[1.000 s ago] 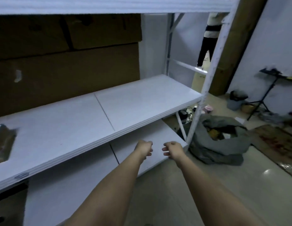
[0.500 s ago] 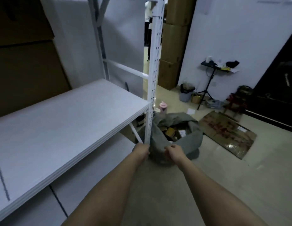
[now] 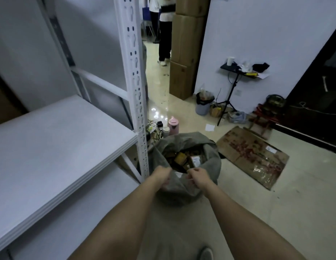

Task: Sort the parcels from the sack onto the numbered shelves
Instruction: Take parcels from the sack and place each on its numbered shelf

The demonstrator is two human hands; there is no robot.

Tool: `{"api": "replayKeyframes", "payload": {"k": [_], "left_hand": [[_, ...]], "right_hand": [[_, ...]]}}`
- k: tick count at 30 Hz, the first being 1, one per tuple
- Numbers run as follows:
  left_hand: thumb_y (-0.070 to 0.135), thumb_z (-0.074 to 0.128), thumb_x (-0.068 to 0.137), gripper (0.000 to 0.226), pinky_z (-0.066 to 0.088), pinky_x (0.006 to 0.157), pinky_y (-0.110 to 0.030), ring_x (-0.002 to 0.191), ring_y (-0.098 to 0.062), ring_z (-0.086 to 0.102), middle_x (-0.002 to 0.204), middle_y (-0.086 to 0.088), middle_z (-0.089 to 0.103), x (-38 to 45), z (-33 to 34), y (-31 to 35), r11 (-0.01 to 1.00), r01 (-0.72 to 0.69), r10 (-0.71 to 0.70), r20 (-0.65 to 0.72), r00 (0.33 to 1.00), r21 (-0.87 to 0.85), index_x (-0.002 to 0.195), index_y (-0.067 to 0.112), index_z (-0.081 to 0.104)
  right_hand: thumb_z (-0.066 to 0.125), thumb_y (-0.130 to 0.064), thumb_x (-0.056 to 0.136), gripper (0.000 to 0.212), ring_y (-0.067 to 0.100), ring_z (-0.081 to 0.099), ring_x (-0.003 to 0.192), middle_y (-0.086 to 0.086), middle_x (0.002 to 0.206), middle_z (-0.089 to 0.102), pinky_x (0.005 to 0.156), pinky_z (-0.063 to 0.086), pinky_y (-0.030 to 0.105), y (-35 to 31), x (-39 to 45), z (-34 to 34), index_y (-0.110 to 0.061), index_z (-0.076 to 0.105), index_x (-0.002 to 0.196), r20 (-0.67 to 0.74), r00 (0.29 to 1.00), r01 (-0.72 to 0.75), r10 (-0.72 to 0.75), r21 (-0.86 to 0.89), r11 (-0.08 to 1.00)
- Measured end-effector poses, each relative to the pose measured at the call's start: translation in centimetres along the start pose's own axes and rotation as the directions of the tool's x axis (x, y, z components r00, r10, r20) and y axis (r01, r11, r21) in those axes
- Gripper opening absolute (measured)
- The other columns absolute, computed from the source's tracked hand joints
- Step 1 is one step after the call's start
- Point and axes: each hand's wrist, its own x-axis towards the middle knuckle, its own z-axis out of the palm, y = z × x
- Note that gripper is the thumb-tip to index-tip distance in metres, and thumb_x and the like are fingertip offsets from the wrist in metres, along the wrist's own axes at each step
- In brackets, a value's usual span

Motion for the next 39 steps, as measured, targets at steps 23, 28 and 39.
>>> {"api": "replayKeyframes", "payload": {"k": [23,28,39], "left_hand": [[0.021,0.037,0.103,0.024,0.036,0.064,-0.028,0.085,-0.019,0.049,0.091,-0.007,0.049,23.6,8.1,13.0,0.97,0.228,-0.233,-0.057,0.971,-0.08,0.121,0.008,0.043],[0.023,0.038,0.104,0.04,0.034,0.082,-0.026,0.105,-0.024,0.047,0.119,-0.016,0.048,26.7,8.2,12.0,0.942,0.306,-0.314,-0.046,0.948,-0.135,0.141,0.007,0.035],[0.018,0.043,0.098,0.027,0.031,0.055,-0.025,0.064,-0.012,0.044,0.073,-0.002,0.048,35.4,11.6,7.5,0.902,0.372,-0.417,-0.223,0.881,-0.218,0.073,0.017,0.051]], "right_hand": [[0.047,-0.025,0.098,0.015,0.023,0.063,0.092,0.005,0.099,0.066,0.085,0.053,0.038,-6.8,30.1,-10.7,-0.019,0.061,0.097,0.222,0.975,0.117,0.01,-0.553,0.825],[0.046,-0.026,0.099,0.023,0.018,0.061,0.094,0.0,0.109,0.064,0.078,0.049,0.029,-5.8,34.3,-10.9,-0.017,0.062,0.112,0.266,0.961,0.118,0.071,-0.633,0.765],[0.047,-0.027,0.099,0.016,0.008,0.057,0.088,-0.007,0.096,0.059,0.082,0.048,0.026,-0.5,44.4,-8.1,-0.023,0.058,0.11,0.437,0.882,0.204,0.177,-0.692,0.693]]}}
